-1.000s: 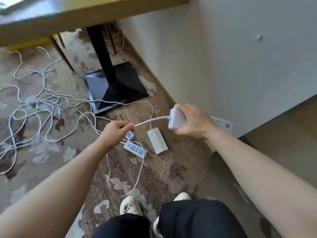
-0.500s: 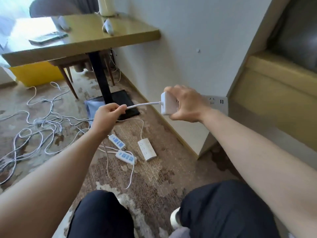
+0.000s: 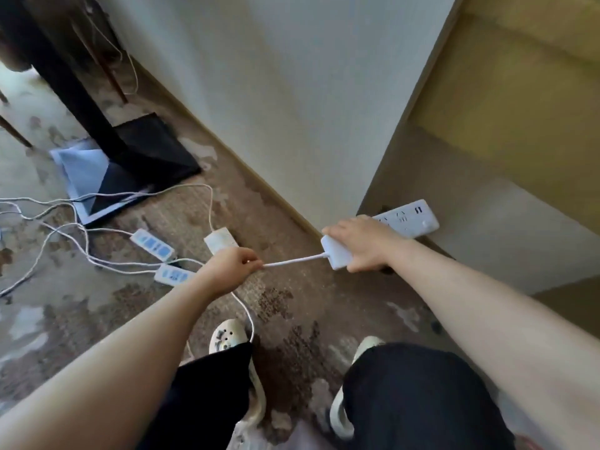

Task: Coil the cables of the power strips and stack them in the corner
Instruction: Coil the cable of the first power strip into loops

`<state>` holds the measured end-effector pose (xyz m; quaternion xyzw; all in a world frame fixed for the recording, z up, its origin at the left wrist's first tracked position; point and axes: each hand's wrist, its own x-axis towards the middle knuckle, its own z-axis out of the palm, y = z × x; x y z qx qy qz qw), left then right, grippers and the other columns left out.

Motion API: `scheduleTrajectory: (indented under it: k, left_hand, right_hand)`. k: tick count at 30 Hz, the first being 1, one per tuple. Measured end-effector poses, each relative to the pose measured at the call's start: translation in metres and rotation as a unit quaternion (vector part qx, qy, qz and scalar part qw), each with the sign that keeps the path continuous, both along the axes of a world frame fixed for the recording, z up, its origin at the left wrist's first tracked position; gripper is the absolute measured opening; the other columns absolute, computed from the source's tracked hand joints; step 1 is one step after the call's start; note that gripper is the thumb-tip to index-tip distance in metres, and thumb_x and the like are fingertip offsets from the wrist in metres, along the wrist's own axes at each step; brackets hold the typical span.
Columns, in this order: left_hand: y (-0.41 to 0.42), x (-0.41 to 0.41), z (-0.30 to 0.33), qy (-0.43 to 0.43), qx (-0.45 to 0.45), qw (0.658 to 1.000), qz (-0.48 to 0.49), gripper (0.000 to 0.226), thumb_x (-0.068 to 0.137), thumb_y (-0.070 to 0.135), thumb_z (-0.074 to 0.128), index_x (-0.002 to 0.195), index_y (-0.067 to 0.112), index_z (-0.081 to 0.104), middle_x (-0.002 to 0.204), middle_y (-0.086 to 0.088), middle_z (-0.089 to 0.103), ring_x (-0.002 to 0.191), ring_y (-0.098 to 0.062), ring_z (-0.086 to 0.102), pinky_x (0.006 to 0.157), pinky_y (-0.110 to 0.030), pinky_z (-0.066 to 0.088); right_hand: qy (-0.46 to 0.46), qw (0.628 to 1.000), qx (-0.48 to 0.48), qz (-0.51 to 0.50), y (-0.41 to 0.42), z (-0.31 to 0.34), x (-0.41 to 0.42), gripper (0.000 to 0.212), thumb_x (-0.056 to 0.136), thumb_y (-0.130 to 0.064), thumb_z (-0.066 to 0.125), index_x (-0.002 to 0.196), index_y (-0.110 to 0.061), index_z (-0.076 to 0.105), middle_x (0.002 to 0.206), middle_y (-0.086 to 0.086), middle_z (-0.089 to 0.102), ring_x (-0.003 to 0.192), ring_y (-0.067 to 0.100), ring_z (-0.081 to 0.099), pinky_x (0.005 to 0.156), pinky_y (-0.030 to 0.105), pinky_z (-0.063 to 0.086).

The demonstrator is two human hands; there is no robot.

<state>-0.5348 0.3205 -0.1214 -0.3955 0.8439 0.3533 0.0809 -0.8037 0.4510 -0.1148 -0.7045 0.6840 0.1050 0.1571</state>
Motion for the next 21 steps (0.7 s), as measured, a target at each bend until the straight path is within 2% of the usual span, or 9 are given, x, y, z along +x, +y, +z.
scheduleTrajectory:
  k: [5, 10, 15, 21]
  left_hand:
    - [-0.012, -0.063, -0.100, -0.066, 0.036, 0.994, -0.081, 0.022, 0.094, 0.042, 0.055, 0.078, 0.031, 0.064, 0.070, 0.007, 0.061, 0.067, -0.010, 0.057, 0.058, -0.028, 0.044]
    - [-0.003, -0.110, -0.201, -0.118, 0.097, 0.980, -0.124, 0.023, 0.095, 0.039, 0.051, 0.090, 0.026, 0.069, 0.076, 0.003, 0.062, 0.072, -0.018, 0.060, 0.063, -0.031, 0.047]
    - [0.002, -0.146, -0.270, -0.122, 0.126, 0.976, -0.127, 0.025, 0.098, 0.028, 0.049, 0.098, 0.015, 0.070, 0.071, 0.000, 0.058, 0.060, -0.014, 0.050, 0.049, -0.027, 0.035]
    - [-0.007, -0.167, -0.328, -0.089, 0.141, 0.985, -0.049, 0.021, 0.096, 0.028, 0.054, 0.081, 0.021, 0.068, 0.070, -0.002, 0.063, 0.055, -0.016, 0.054, 0.048, -0.025, 0.039]
  right_hand:
    - [0.025, 0.997, 0.070, 0.012, -0.003, -0.103, -0.048, 0.068, 0.075, -0.036, 0.070, 0.135, -0.029, 0.039, 0.119, 0.001, 0.055, 0.104, 0.026, 0.051, 0.092, 0.041, 0.038]
    - [0.081, 0.989, 0.116, 0.036, 0.004, -0.203, -0.082, 0.067, 0.077, -0.025, 0.068, 0.137, -0.028, 0.038, 0.124, 0.002, 0.054, 0.115, 0.027, 0.049, 0.102, 0.044, 0.036]
    - [0.128, 0.981, 0.145, 0.033, 0.005, -0.275, -0.106, 0.073, 0.077, -0.017, 0.069, 0.141, -0.027, 0.036, 0.132, 0.004, 0.052, 0.124, 0.029, 0.046, 0.109, 0.049, 0.031]
    - [0.137, 0.982, 0.131, 0.011, -0.015, -0.331, -0.126, 0.076, 0.079, -0.006, 0.068, 0.143, -0.028, 0.033, 0.139, 0.003, 0.046, 0.132, 0.029, 0.038, 0.107, 0.053, 0.033]
